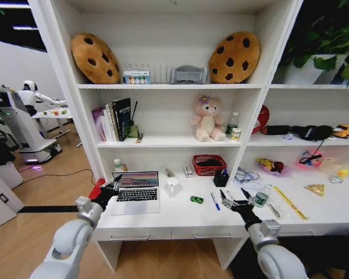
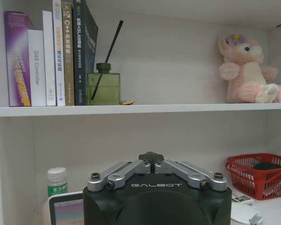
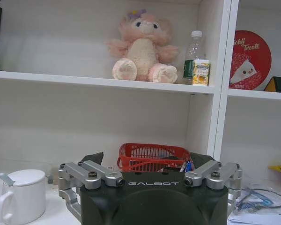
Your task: Organize the objects on the table.
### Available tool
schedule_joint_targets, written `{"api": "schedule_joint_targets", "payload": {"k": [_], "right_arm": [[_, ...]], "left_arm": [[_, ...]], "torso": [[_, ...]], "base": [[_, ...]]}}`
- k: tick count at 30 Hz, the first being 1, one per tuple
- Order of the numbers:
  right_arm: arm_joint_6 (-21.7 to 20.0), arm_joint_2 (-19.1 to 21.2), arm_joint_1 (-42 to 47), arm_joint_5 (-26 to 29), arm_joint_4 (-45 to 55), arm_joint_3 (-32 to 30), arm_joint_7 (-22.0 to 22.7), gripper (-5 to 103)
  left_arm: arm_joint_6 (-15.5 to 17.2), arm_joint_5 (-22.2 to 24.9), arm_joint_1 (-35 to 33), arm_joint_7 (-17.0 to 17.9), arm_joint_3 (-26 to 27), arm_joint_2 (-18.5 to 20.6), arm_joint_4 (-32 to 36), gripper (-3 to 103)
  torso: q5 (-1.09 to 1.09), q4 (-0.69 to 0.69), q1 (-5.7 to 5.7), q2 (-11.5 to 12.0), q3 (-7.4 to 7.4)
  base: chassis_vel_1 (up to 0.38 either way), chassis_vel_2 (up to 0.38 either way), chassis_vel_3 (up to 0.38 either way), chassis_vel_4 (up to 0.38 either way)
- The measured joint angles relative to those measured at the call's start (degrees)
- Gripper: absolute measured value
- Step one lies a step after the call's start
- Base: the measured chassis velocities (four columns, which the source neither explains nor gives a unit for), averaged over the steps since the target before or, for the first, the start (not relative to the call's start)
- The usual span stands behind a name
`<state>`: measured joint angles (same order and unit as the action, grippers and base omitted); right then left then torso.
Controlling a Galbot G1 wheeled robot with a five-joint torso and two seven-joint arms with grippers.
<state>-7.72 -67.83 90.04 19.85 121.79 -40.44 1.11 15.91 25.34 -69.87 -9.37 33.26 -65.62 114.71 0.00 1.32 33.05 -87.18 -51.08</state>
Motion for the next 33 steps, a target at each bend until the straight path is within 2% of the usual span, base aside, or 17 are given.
{"api": "schedule_joint_targets", "payload": {"k": [14,16,17,18,19,22,33], "right_arm": [[1.03,0.54,-0.67,-0.67,-2.73,0.54,-0.90,100],[1.38,0.04,-1.52,-1.16,-4.18,1.09,-1.00,100],[1.38,0.04,-1.52,-1.16,-4.18,1.09,-1.00,100],[1.91,-0.63,-2.05,-1.79,-5.50,1.47,-1.04,100],[2.32,-0.92,-2.06,-2.27,-6.45,1.56,-1.24,100],[2.97,-0.87,-1.85,-2.93,-7.46,1.43,-1.55,100],[2.13,1.94,-3.56,-0.64,-6.68,1.71,-0.95,100]], "left_arm": [[0.02,1.03,7.68,-1.02,-4.96,1.81,-6.03,0],[0.00,1.44,11.45,-4.24,-6.86,3.18,-9.60,0],[0.00,1.44,11.45,-4.24,-6.86,3.18,-9.60,0],[0.00,1.38,14.44,-8.23,-7.95,4.05,-12.65,0],[0.01,1.16,16.64,-10.07,-8.57,4.10,-14.90,0],[0.84,0.28,20.29,-11.39,-9.83,3.37,-18.34,0],[2.07,-2.04,21.49,-11.65,-11.14,2.93,-20.31,0]], "torso": [[0.00,0.00,0.00,0.00,0.00],[0.01,0.00,0.00,0.00,0.00],[0.01,0.00,0.00,0.00,0.00],[0.00,-0.01,0.00,0.00,0.00],[0.00,-0.01,0.00,0.00,0.00],[0.00,0.00,0.00,0.00,0.00],[0.00,-0.01,0.00,0.00,0.01]], "base": [[0.000,0.000,0.000,0.000],[0.000,0.000,0.000,0.000],[0.000,0.000,0.000,0.000],[0.000,0.000,0.000,0.000],[0.000,0.000,0.000,0.000],[0.000,0.000,0.000,0.000],[0.000,0.000,0.000,0.000]]}}
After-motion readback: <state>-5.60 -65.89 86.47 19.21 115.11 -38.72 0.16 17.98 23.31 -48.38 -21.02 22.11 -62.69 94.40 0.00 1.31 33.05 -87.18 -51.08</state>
